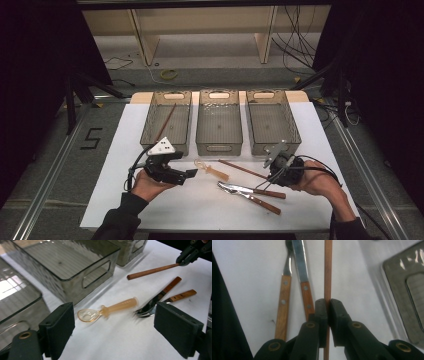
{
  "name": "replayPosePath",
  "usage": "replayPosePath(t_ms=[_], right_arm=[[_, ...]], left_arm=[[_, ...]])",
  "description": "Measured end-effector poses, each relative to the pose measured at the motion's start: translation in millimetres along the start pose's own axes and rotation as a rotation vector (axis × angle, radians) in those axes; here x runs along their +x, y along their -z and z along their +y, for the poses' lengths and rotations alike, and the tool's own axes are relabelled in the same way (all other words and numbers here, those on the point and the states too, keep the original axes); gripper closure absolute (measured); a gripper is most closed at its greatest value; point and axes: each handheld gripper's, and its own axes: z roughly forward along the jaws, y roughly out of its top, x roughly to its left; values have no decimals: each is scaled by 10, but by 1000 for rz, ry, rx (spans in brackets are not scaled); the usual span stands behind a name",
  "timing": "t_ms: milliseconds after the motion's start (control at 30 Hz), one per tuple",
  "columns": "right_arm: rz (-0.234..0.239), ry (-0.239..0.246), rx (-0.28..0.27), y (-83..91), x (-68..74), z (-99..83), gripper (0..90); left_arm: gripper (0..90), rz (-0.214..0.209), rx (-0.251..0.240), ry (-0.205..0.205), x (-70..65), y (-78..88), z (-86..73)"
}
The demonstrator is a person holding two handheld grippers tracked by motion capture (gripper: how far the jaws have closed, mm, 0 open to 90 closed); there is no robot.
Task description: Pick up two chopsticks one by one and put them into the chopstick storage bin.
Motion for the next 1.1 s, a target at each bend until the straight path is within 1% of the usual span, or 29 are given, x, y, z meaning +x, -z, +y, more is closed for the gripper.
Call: replayPosePath(t_ms=[67,100,133,167,200,233,267,300,333,467,500,600,700,767,800,867,967,1067,1100], right_arm=[[3,26,-7,-4,25,48,853],[2,27,-14,-9,45,68,853],[5,35,-3,-4,60,89,853],[7,51,-10,-12,70,105,853],[7,54,-17,-19,88,124,853],[10,66,-7,-17,99,139,853],[11,63,-10,-22,118,154,853],[14,71,-3,-20,130,169,853],[15,73,-10,-26,145,183,853],[24,107,-2,-22,192,234,853],[23,108,-10,-26,209,245,853],[29,129,-5,-24,242,282,853],[36,136,-7,-28,280,312,853],[38,150,-5,-28,295,325,853],[39,167,-9,-31,295,328,853],[40,179,-6,-26,310,341,853],[46,186,-5,-28,337,359,853],[52,206,-3,-31,353,374,853],[51,202,-2,-31,364,378,853]], left_arm=[[166,-17,7,-12,-30,-27,16],[165,-24,12,-21,-48,-44,23],[166,-30,20,-32,-66,-60,29],[166,-38,30,-46,-81,-76,34],[166,-46,39,-53,-98,-93,37],[166,-51,46,-58,-116,-113,38],[166,-54,55,-65,-133,-133,38],[166,-57,66,-76,-145,-151,38],[166,-63,75,-83,-161,-171,36],[170,-74,115,-119,-207,-236,29],[171,-78,118,-123,-219,-250,28],[178,-85,131,-138,-249,-282,29],[186,-91,141,-155,-274,-296,33],[221,-106,146,-169,-285,-303,33],[240,-108,147,-174,-294,-309,31],[276,-121,151,-184,-311,-324,26],[320,-132,169,-207,-334,-336,24],[380,-144,175,-226,-363,-343,27],[400,-149,182,-237,-370,-344,31]])
